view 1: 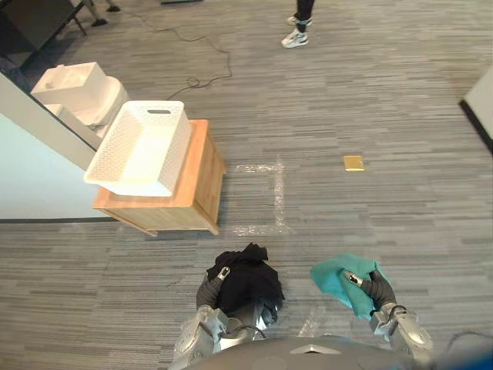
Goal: Tidy the bed and pick cloth on bed and put in laundry
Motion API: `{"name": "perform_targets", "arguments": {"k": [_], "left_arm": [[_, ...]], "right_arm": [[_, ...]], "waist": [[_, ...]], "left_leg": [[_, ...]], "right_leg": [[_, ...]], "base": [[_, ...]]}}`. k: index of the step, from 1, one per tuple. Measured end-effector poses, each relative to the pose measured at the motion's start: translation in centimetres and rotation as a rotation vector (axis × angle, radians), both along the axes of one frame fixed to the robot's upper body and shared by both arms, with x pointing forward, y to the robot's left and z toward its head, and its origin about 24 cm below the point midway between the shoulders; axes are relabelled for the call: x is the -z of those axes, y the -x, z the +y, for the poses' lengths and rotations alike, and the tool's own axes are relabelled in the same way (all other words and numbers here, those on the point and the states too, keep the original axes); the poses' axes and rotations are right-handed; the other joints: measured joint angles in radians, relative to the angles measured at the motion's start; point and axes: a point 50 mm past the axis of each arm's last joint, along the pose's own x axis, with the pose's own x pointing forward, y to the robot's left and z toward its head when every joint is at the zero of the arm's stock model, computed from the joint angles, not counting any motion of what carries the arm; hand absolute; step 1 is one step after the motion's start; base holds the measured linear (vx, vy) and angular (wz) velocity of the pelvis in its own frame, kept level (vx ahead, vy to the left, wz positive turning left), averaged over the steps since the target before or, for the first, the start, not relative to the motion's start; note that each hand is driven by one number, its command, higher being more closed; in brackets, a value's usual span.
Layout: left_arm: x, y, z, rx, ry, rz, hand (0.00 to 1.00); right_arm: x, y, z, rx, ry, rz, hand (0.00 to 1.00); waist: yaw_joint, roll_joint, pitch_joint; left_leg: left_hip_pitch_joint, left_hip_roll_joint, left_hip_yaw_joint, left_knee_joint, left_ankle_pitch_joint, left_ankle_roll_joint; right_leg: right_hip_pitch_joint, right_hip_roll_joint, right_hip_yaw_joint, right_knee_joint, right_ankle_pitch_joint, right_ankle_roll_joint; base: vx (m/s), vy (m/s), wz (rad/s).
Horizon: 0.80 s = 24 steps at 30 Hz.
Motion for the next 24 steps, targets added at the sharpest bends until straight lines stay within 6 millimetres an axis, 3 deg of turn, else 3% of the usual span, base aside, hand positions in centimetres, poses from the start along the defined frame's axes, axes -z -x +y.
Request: {"name": "perform_targets", "arguments": {"k": [1,2,3,4,6,8,9,10,11,13,14,15,16,17,18,19,20,22,23,24], "left_arm": [[0.0,-0.1,0.2,0.001,-0.023,0.004,1.00],[0.0,-0.1,0.8,0.006,-0.055,0.009,1.00],[0.1,0.1,1.2,0.012,-0.094,0.029,1.00],[0.3,0.2,1.3,0.012,-0.107,0.043,1.00],[0.6,0.8,2.0,0.010,-0.165,0.084,1.00],[0.6,0.9,2.6,-0.010,-0.188,0.087,1.00],[0.5,0.8,2.9,-0.022,-0.206,0.083,1.00],[0.3,0.5,3.2,-0.021,-0.221,0.071,1.00],[0.1,0.2,3.4,-0.021,-0.230,0.057,1.00],[-0.2,-0.4,3.5,-0.019,-0.241,0.031,1.00],[-0.3,-0.5,3.5,-0.007,-0.262,0.018,1.00],[-0.3,-0.3,3.6,0.001,-0.279,0.015,1.00],[-0.3,-0.1,3.8,-0.002,-0.283,0.019,1.00],[-0.4,0.3,4.3,-0.007,-0.302,0.014,1.00],[-0.2,0.7,3.9,-0.017,-0.288,0.030,1.00],[0.0,0.9,3.6,-0.026,-0.274,0.034,1.00],[0.0,1.1,3.4,-0.060,-0.250,0.039,1.00],[0.1,1.0,3.1,-0.100,-0.208,0.038,1.00],[0.1,1.2,2.9,-0.111,-0.195,0.042,1.00],[0.2,1.4,2.7,-0.100,-0.200,0.043,1.00]], "right_arm": [[0.0,-0.1,0.4,-0.004,-0.009,-0.003,1.00],[0.2,-0.2,1.2,-0.014,-0.029,-0.001,1.00],[0.4,-0.1,1.9,-0.029,-0.041,0.006,1.00],[0.5,0.0,2.0,-0.028,-0.044,0.011,1.00],[0.9,0.8,2.4,-0.009,-0.051,0.036,1.00],[1.0,1.1,2.7,-0.009,-0.051,0.047,1.00],[1.0,1.2,2.9,-0.008,-0.053,0.046,1.00],[0.9,1.0,3.0,-0.005,-0.055,0.030,1.00],[0.9,1.2,3.1,0.003,-0.058,0.027,1.00],[0.8,1.2,3.1,0.018,-0.063,0.015,1.00],[0.7,1.0,3.2,0.036,-0.079,0.001,1.00],[0.6,0.9,3.2,0.045,-0.089,-0.009,1.00],[0.6,0.9,3.2,0.050,-0.094,-0.007,1.00],[0.6,0.9,3.2,0.048,-0.093,-0.008,1.00],[0.3,0.5,2.4,0.049,-0.069,-0.018,1.00],[0.1,0.1,2.0,0.047,-0.060,-0.025,1.00],[-0.3,-1.0,1.8,0.040,-0.059,-0.048,1.00],[-0.8,-2.0,1.7,0.025,-0.056,-0.077,1.00],[-0.9,-2.2,1.8,0.005,-0.060,-0.084,1.00],[-0.8,-1.9,1.8,-0.005,-0.065,-0.080,1.00]], "waist": [[-0.001,-0.004,-0.005],[-0.005,-0.031,-0.005],[-0.014,-0.047,-0.005],[-0.022,-0.048,-0.006],[-0.035,-0.045,-0.006],[-0.048,-0.049,-0.008],[-0.056,-0.047,-0.007],[-0.059,-0.040,-0.003],[-0.059,-0.038,-0.003],[-0.058,-0.047,-0.002],[-0.057,-0.059,0.001],[-0.053,-0.078,0.013],[-0.054,-0.079,0.013],[-0.059,-0.096,0.001],[-0.057,-0.043,-0.008],[-0.048,-0.012,-0.015],[-0.038,0.008,-0.010],[-0.043,0.018,-0.003],[-0.035,0.017,0.005],[-0.024,0.020,0.012]], "left_leg": [[0.022,-0.013,-0.009,0.000,-0.010,0.013],[0.066,-0.038,-0.047,0.004,-0.039,0.027],[0.114,-0.047,-0.091,0.016,-0.070,0.021],[0.139,-0.047,-0.115,0.016,-0.082,0.017],[0.225,-0.039,-0.209,0.012,-0.095,0.005],[0.264,-0.030,-0.269,0.010,-0.103,-0.008],[0.281,-0.017,-0.306,0.010,-0.110,-0.021],[0.305,0.005,-0.357,0.011,-0.125,-0.046],[0.320,0.024,-0.403,0.013,-0.140,-0.073],[0.340,0.033,-0.452,0.012,-0.161,-0.108],[0.359,0.032,-0.478,0.018,-0.182,-0.143],[0.388,0.031,-0.493,0.041,-0.217,-0.194],[0.399,0.033,-0.496,0.065,-0.244,-0.213],[0.416,0.044,-0.512,0.125,-0.316,-0.214],[0.416,0.105,-0.520,0.195,-0.388,-0.207],[0.412,0.131,-0.519,0.227,-0.400,-0.217],[0.358,0.156,-0.508,0.353,-0.380,-0.228],[0.219,0.190,-0.465,0.619,-0.231,-0.228],[0.142,0.236,-0.407,0.758,-0.172,-0.221],[0.107,0.261,-0.348,0.814,-0.202,-0.218]], "right_leg": [[-0.037,-0.028,0.000,0.122,0.013,0.020],[-0.127,-0.090,0.007,0.369,0.116,0.049],[-0.203,-0.142,0.011,0.582,0.164,0.020],[-0.232,-0.155,0.004,0.647,0.157,0.004],[-0.343,-0.182,-0.003,0.709,0.108,-0.066],[-0.402,-0.175,0.002,0.604,0.077,-0.059],[-0.423,-0.151,0.008,0.495,0.068,-0.054],[-0.429,-0.095,0.033,0.291,0.074,-0.045],[-0.426,-0.037,0.087,0.052,0.113,-0.034],[-0.427,-0.001,0.172,-0.207,0.211,-0.023],[-0.435,0.003,0.237,-0.301,0.252,-0.011],[-0.425,-0.003,0.275,-0.312,0.258,-0.006],[-0.415,-0.011,0.276,-0.303,0.262,-0.017],[-0.393,-0.017,0.280,-0.262,0.302,-0.046],[-0.416,0.024,0.262,-0.140,0.342,-0.070],[-0.423,0.046,0.238,-0.095,0.296,-0.087],[-0.426,0.059,0.215,-0.051,0.244,-0.111],[-0.373,0.064,0.174,-0.079,0.213,-0.136],[-0.300,0.077,0.150,-0.139,0.206,-0.148],[-0.227,0.079,0.127,-0.192,0.200,-0.165]], "base": [[0.50,0.180,0.44],[0.50,0.132,0.70],[0.63,0.132,0.81],[0.54,0.093,0.93],[0.56,0.041,1.07],[0.48,-0.043,1.02],[0.47,-0.113,1.24],[0.47,-0.164,1.36],[0.46,-0.189,1.26],[0.45,-0.265,1.03],[0.55,-0.399,1.22],[0.46,-0.376,1.16],[0.47,-0.430,1.27],[0.44,-0.446,1.14],[0.43,-0.433,0.91],[0.41,-0.392,0.48],[0.38,-0.392,0.40],[0.38,-0.427,0.57],[0.41,-0.402,0.50],[0.41,-0.377,0.44]]}}
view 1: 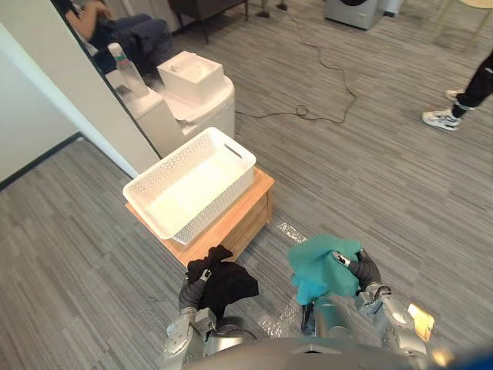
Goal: Tidy the bed and pick cloth on bed and put in laundry
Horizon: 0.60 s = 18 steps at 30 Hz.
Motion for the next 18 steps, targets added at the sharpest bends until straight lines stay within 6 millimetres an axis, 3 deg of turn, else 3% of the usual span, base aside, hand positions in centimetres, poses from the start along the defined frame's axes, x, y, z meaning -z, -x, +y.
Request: {"name": "perform_targets", "arguments": {"k": [2,6,7,8,9,10,11,14,15,17,18], "left_arm": [[-0.3,0.1,-0.2,0.005,-0.001,-0.014,1.00],[-1.7,-1.5,-0.6,0.012,0.008,-0.106,1.00],[-2.0,-2.0,-1.1,0.010,0.023,-0.134,1.00],[-2.0,-2.1,-1.7,0.007,0.041,-0.140,1.00],[-1.9,-2.1,-2.0,0.010,0.047,-0.136,1.00],[-1.7,-1.8,-2.1,0.016,0.050,-0.123,1.00],[-1.7,-1.8,-2.0,0.006,0.057,-0.119,1.00],[-1.4,-1.1,-1.8,-0.002,0.056,-0.098,1.00],[-1.5,-1.3,-1.6,0.012,0.045,-0.101,1.00],[-1.5,-1.3,-1.1,0.044,0.019,-0.101,1.00],[-1.5,-1.3,-1.0,0.057,0.011,-0.100,1.00]], "right_arm": [[0.0,0.3,-0.3,-0.010,-0.003,-0.003,1.00],[0.0,0.3,0.1,-0.036,0.002,-0.015,1.00],[-0.1,0.2,-0.1,-0.028,0.011,-0.015,1.00],[-0.2,0.0,-0.2,-0.006,0.024,-0.016,1.00],[-0.2,-0.1,-0.3,0.003,0.029,-0.019,1.00],[-0.5,-0.7,-0.3,0.017,0.034,-0.029,1.00],[-0.6,-1.1,0.0,0.020,0.029,-0.039,1.00],[-1.7,-2.8,0.6,-0.002,0.025,-0.109,1.00],[-2.8,-3.8,0.3,0.006,0.039,-0.171,1.00],[-4.0,-4.4,0.3,0.018,0.045,-0.256,1.00],[-4.5,-4.5,0.3,0.020,0.049,-0.287,1.00]], "waist": [[0.007,-0.001,-0.003],[-0.010,-0.001,-0.008],[-0.020,-0.003,-0.017],[-0.021,0.003,-0.026],[-0.020,0.010,-0.033],[-0.012,0.014,-0.037],[0.002,-0.009,-0.037],[0.012,-0.032,-0.039],[-0.003,-0.033,-0.038],[-0.026,-0.041,-0.031],[-0.034,-0.043,-0.030]], "left_leg": [[-0.028,-0.001,0.109,-0.062,-0.030,0.009],[-0.045,-0.035,0.413,-0.425,-0.028,0.018],[-0.045,-0.047,0.522,-0.517,-0.012,0.042],[-0.042,-0.058,0.602,-0.606,0.046,0.089],[-0.033,-0.062,0.626,-0.643,0.083,0.103],[-0.011,-0.082,0.633,-0.706,0.103,0.162],[0.007,-0.106,0.627,-0.731,0.109,0.163],[0.033,-0.122,0.590,-0.715,0.064,0.163],[0.054,-0.129,0.534,-0.708,0.042,0.160],[0.092,-0.133,0.446,-0.711,0.030,0.155],[0.101,-0.132,0.413,-0.715,0.029,0.153]], "right_leg": [[0.076,-0.005,-0.039,-0.071,-0.003,-0.008],[0.176,-0.002,-0.195,-0.185,0.009,-0.001],[0.197,0.007,-0.257,-0.198,0.007,0.004],[0.201,0.017,-0.302,-0.193,-0.009,0.020],[0.202,0.023,-0.320,-0.186,-0.024,0.026],[0.209,0.024,-0.339,-0.159,-0.061,0.035],[0.209,-0.001,-0.347,-0.118,-0.088,0.052],[0.185,-0.065,-0.352,0.072,-0.158,0.096],[0.099,-0.137,-0.331,0.368,-0.160,0.082],[0.039,-0.165,-0.258,0.517,-0.214,0.069],[0.034,-0.162,-0.242,0.505,-0.229,0.067]], "base": [[0.29,-0.246,0.37],[0.25,-0.136,0.90],[0.37,-0.110,1.52],[0.32,-0.065,1.30],[0.29,-0.021,1.03],[0.32,0.041,0.68],[0.27,0.043,0.51],[0.33,0.091,0.54],[0.32,0.084,0.83],[0.32,-0.003,1.24],[0.30,-0.097,1.47]]}}
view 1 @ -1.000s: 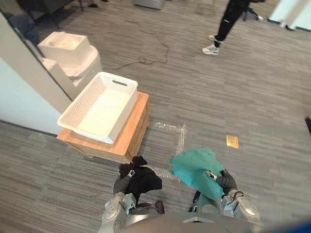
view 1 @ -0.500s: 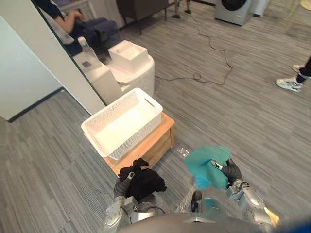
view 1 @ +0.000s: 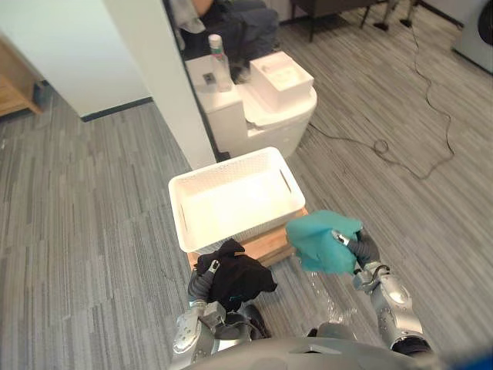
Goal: Tidy the bed and pick cloth on bed and put in laundry
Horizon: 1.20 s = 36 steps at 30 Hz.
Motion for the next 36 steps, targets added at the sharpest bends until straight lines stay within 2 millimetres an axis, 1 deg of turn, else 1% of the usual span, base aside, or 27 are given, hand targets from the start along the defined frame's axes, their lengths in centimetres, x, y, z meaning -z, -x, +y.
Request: {"name": "perform_targets", "arguments": {"k": [2,3,4,5,6,7,8,9,10,11,12,15,17,18,19,20,21,23,26,27,28,30,31,34,35,36], "left_arm": [[-0.2,-0.7,0.9,0.034,-0.038,-0.013,1.00],[0.0,-1.0,1.2,0.057,-0.050,-0.006,1.00],[0.0,-1.2,1.2,0.072,-0.054,-0.007,1.00],[0.2,-1.3,1.3,0.100,-0.062,0.000,1.00],[0.3,-1.0,1.5,0.119,-0.074,0.016,1.00],[0.4,-0.8,1.7,0.131,-0.085,0.023,1.00],[1.0,-0.6,1.0,0.134,-0.066,0.057,1.00],[1.1,-0.4,0.1,0.151,-0.043,0.059,1.00],[1.2,-0.4,-0.3,0.156,-0.033,0.058,1.00],[1.2,-0.6,-0.9,0.165,-0.013,0.053,1.00],[1.2,-0.5,-1.1,0.167,-0.006,0.053,1.00],[1.4,-0.6,-1.1,0.188,0.001,0.056,1.00],[1.5,-0.8,-1.2,0.197,0.008,0.058,1.00],[1.7,-0.8,-1.1,0.202,0.011,0.062,1.00],[1.8,-0.7,-1.1,0.211,0.019,0.067,1.00],[1.8,-0.7,-1.1,0.214,0.020,0.066,1.00],[1.8,-0.8,-1.0,0.221,0.016,0.062,1.00],[1.7,-1.0,-0.7,0.224,0.005,0.060,1.00],[1.8,-0.9,-0.3,0.226,-0.008,0.075,1.00],[1.8,-0.8,-0.4,0.230,-0.008,0.083,1.00],[1.8,-0.8,-0.4,0.232,-0.009,0.086,1.00],[2.0,-0.5,-0.3,0.233,-0.012,0.101,1.00],[2.0,-0.5,-0.3,0.232,-0.012,0.105,1.00],[2.2,-0.4,-0.1,0.231,-0.013,0.123,1.00],[2.2,-0.4,-0.1,0.232,-0.012,0.126,1.00],[2.2,-0.5,-0.2,0.236,-0.009,0.129,1.00]], "right_arm": [[-2.9,-0.7,0.1,0.012,0.006,-0.161,1.00],[-5.2,-1.0,0.0,0.021,0.010,-0.270,1.00],[-6.2,-1.0,-0.1,0.030,0.010,-0.321,1.00],[-8.4,-0.8,-0.3,0.047,0.000,-0.426,1.00],[-10.1,-0.8,-0.4,0.049,0.001,-0.503,1.00],[-10.8,-0.8,-0.5,0.048,0.006,-0.536,1.00],[-12.0,-1.1,-1.1,0.041,0.040,-0.585,1.00],[-13.5,-1.8,-1.5,0.021,0.073,-0.639,1.00],[-14.2,-2.1,-1.5,0.006,0.088,-0.665,1.00],[-15.6,-2.8,-1.6,-0.029,0.108,-0.711,1.00],[-16.5,-3.3,-1.4,-0.066,0.111,-0.740,1.00],[-17.7,-4.0,-0.8,-0.137,0.118,-0.762,1.00],[-19.1,-4.6,0.3,-0.228,0.138,-0.787,1.00],[-19.6,-5.0,1.1,-0.273,0.136,-0.788,1.00],[-19.8,-5.5,2.0,-0.311,0.132,-0.763,1.00],[-19.7,-5.7,2.3,-0.325,0.132,-0.746,1.00],[-18.9,-6.5,3.0,-0.350,0.136,-0.683,1.00],[-17.4,-7.2,3.7,-0.371,0.147,-0.598,1.00],[-13.7,-8.2,5.0,-0.384,0.181,-0.409,1.00],[-12.1,-8.4,5.2,-0.369,0.188,-0.332,1.00],[-11.2,-8.5,5.2,-0.361,0.187,-0.293,1.00],[-8.6,-8.6,5.3,-0.325,0.185,-0.181,1.00],[-8.2,-8.5,5.4,-0.322,0.185,-0.163,1.00],[-6.4,-8.0,6.5,-0.342,0.233,-0.108,1.00],[-5.3,-7.8,6.8,-0.345,0.264,-0.069,1.00],[-4.2,-7.6,6.7,-0.330,0.299,-0.024,1.00]], "waist": [[-0.020,-0.003,-0.002],[-0.037,-0.004,-0.004],[-0.047,-0.005,-0.006],[-0.059,-0.014,-0.010],[-0.061,-0.057,-0.026],[-0.056,-0.089,-0.036],[-0.050,-0.062,-0.046],[-0.048,-0.033,-0.057],[-0.047,-0.021,-0.058],[-0.046,-0.002,-0.059],[-0.044,0.004,-0.059],[-0.042,0.005,-0.060],[-0.024,0.009,-0.068],[-0.023,0.007,-0.070],[-0.022,0.005,-0.080],[-0.021,0.002,-0.083],[-0.018,-0.002,-0.086],[-0.005,-0.008,-0.090],[0.002,-0.011,-0.093],[0.002,-0.010,-0.094],[0.002,-0.010,-0.094],[0.004,-0.010,-0.093],[0.005,-0.010,-0.093],[0.004,-0.001,-0.098],[0.004,0.002,-0.097],[0.005,0.007,-0.093]], "left_leg": [[0.009,0.005,-0.115,-0.015,-0.005,-0.021],[0.010,0.010,-0.182,-0.037,0.004,-0.029],[0.008,0.011,-0.214,-0.043,0.008,-0.035],[0.009,0.004,-0.278,-0.054,0.021,-0.064],[0.011,-0.018,-0.317,-0.051,0.021,-0.087],[0.014,-0.035,-0.339,-0.049,0.015,-0.096],[0.023,-0.018,-0.370,-0.049,0.018,-0.116],[0.016,0.006,-0.388,-0.062,0.021,-0.128],[0.013,0.013,-0.395,-0.071,0.025,-0.135],[0.011,0.025,-0.406,-0.090,0.037,-0.149],[0.013,0.033,-0.412,-0.112,0.052,-0.162],[0.041,0.041,-0.410,-0.126,0.071,-0.163],[0.043,0.040,-0.409,-0.127,0.074,-0.162],[0.041,0.038,-0.409,-0.134,0.084,-0.161],[0.034,0.030,-0.408,-0.146,0.098,-0.158],[0.030,0.026,-0.406,-0.148,0.104,-0.159],[0.030,0.024,-0.400,-0.166,0.126,-0.162],[0.031,0.024,-0.391,-0.185,0.146,-0.166],[0.032,0.025,-0.384,-0.232,0.189,-0.170],[0.034,0.027,-0.384,-0.250,0.201,-0.170],[0.034,0.028,-0.382,-0.255,0.204,-0.168],[0.041,0.030,-0.379,-0.275,0.214,-0.162],[0.042,0.028,-0.379,-0.275,0.216,-0.161],[0.029,0.024,-0.366,-0.280,0.209,-0.158],[0.024,0.024,-0.352,-0.281,0.210,-0.157],[0.018,0.020,-0.350,-0.281,0.210,-0.157]], "right_leg": [[-0.055,0.049,0.118,-0.121,-0.010,-0.003],[-0.089,0.091,0.228,-0.208,0.002,0.009],[-0.103,0.108,0.275,-0.245,0.015,0.021],[-0.112,0.124,0.358,-0.342,0.072,0.043],[-0.113,0.118,0.412,-0.440,0.197,0.040],[-0.116,0.106,0.425,-0.462,0.239,0.042],[-0.086,0.119,0.396,-0.462,0.228,0.034],[-0.068,0.139,0.373,-0.505,0.234,0.024],[-0.058,0.145,0.356,-0.529,0.236,0.020],[-0.050,0.159,0.341,-0.563,0.247,0.004],[-0.036,0.167,0.330,-0.582,0.250,0.000],[0.014,0.174,0.302,-0.609,0.254,-0.006],[0.032,0.173,0.295,-0.634,0.253,-0.006],[0.046,0.167,0.284,-0.655,0.254,-0.006],[0.051,0.160,0.270,-0.668,0.255,-0.005],[0.052,0.157,0.261,-0.673,0.256,-0.003],[0.059,0.155,0.241,-0.685,0.268,-0.004],[0.061,0.155,0.222,-0.689,0.269,-0.005],[0.063,0.157,0.184,-0.692,0.272,-0.009],[0.065,0.158,0.170,-0.692,0.271,-0.009],[0.067,0.160,0.164,-0.693,0.271,-0.009],[0.074,0.162,0.151,-0.695,0.272,-0.011],[0.076,0.160,0.149,-0.695,0.273,-0.012],[0.078,0.156,0.141,-0.714,0.277,-0.006],[0.079,0.155,0.137,-0.723,0.281,-0.005],[0.077,0.153,0.132,-0.729,0.281,-0.005]], "base": [[0.28,-0.156,1.49],[0.22,-0.173,1.47],[0.22,-0.197,1.78],[0.24,-0.230,1.62],[0.25,-0.256,1.48],[0.29,-0.284,1.08],[0.29,-0.239,0.75],[0.29,-0.206,0.62],[0.24,-0.156,0.40],[0.20,-0.163,0.31],[0.18,-0.148,0.29],[0.10,-0.070,0.25],[0.04,-0.014,0.20],[0.00,-0.005,0.33],[-0.02,-0.001,0.43],[-0.04,0.005,0.53],[-0.03,0.004,0.41],[-0.05,-0.007,0.38],[-0.10,-0.025,0.39],[-0.10,-0.012,0.35],[-0.14,-0.009,0.32],[-0.14,0.007,0.18],[-0.15,0.018,0.06],[-0.17,0.029,0.04],[-0.08,0.028,0.10],[-0.07,0.032,0.12]]}}
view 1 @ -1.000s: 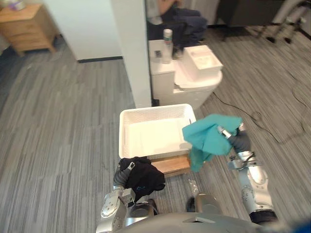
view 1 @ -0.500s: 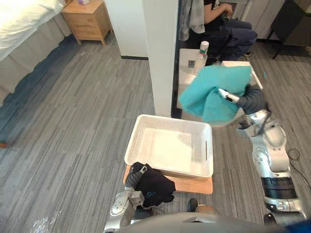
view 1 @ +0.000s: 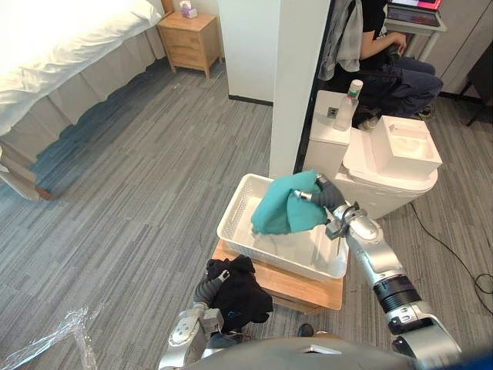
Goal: Tidy the bed and pick cloth on bed and put in laundry
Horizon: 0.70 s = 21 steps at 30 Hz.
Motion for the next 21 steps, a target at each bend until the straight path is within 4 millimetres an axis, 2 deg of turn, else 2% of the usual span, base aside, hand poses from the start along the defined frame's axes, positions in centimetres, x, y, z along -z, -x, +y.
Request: {"name": "perform_targets", "arguments": {"k": [2,3,6,7,8,10,15,19,21], "left_arm": [[-0.1,-0.3,-0.1,0.001,0.003,-0.008,1.00],[-0.3,-0.6,0.0,-0.005,0.002,-0.018,1.00],[-1.0,-1.8,0.1,-0.051,0.002,-0.060,1.00],[-1.7,-2.7,0.2,-0.073,0.004,-0.103,1.00],[-2.3,-3.5,0.3,-0.083,0.004,-0.135,1.00],[-3.7,-5.5,0.5,-0.119,0.000,-0.219,1.00],[-6.9,-8.4,1.1,-0.190,0.024,-0.384,1.00],[-8.4,-9.5,1.4,-0.213,0.026,-0.456,1.00],[-9.7,-10.0,1.7,-0.232,0.029,-0.515,1.00]], "right_arm": [[1.4,0.1,-0.8,0.063,0.042,0.050,1.00],[1.8,-0.4,-1.4,0.107,0.080,0.067,1.00],[1.1,-2.2,-3.1,0.208,0.110,0.059,1.00],[0.3,-3.3,-4.0,0.257,0.131,0.038,1.00],[-0.4,-4.0,-4.8,0.287,0.145,0.023,0.00],[-2.4,-5.8,-6.6,0.339,0.193,-0.020,0.00],[-6.8,-8.5,-8.2,0.389,0.244,-0.138,0.00],[-7.6,-8.8,-9.0,0.410,0.335,-0.165,0.00],[-7.7,-8.8,-9.0,0.408,0.389,-0.189,0.00]], "waist": [[-0.001,0.014,0.009],[0.000,0.029,0.022],[0.001,0.075,0.073],[0.003,0.095,0.108],[0.008,0.109,0.134],[0.033,0.133,0.181],[0.047,0.157,0.249],[0.051,0.161,0.264],[0.049,0.161,0.264]], "left_leg": [[-0.023,-0.005,0.000,0.000,0.001,0.001],[-0.043,-0.007,0.004,0.000,0.006,0.004],[-0.083,-0.011,0.017,0.001,0.049,0.014],[-0.095,-0.010,0.015,0.001,0.064,0.016],[-0.105,-0.012,0.016,0.006,0.080,0.025],[-0.136,-0.016,0.016,0.006,0.098,0.025],[-0.168,-0.018,0.015,0.007,0.106,0.027],[-0.168,-0.019,0.016,0.007,0.106,0.027],[-0.163,-0.018,0.016,0.006,0.106,0.027]], "right_leg": [[-0.013,-0.008,-0.018,-0.003,0.000,0.000],[-0.030,-0.013,-0.022,0.001,0.002,0.002],[-0.070,-0.019,-0.031,0.009,0.025,0.003],[-0.085,-0.026,-0.037,0.016,0.037,0.005],[-0.096,-0.032,-0.037,0.022,0.047,0.001],[-0.135,-0.041,-0.038,0.048,0.049,0.000],[-0.174,-0.052,-0.044,0.072,0.047,-0.002],[-0.178,-0.055,-0.044,0.083,0.042,-0.005],[-0.177,-0.054,-0.043,0.088,0.039,-0.006]], "base": [[-0.05,0.036,0.22],[-0.04,0.045,0.26],[-0.02,0.033,0.14],[0.00,0.037,0.11],[0.02,0.038,0.11],[0.02,0.029,0.11],[0.01,0.013,0.04],[0.00,0.000,0.00],[0.00,0.000,0.00]]}}
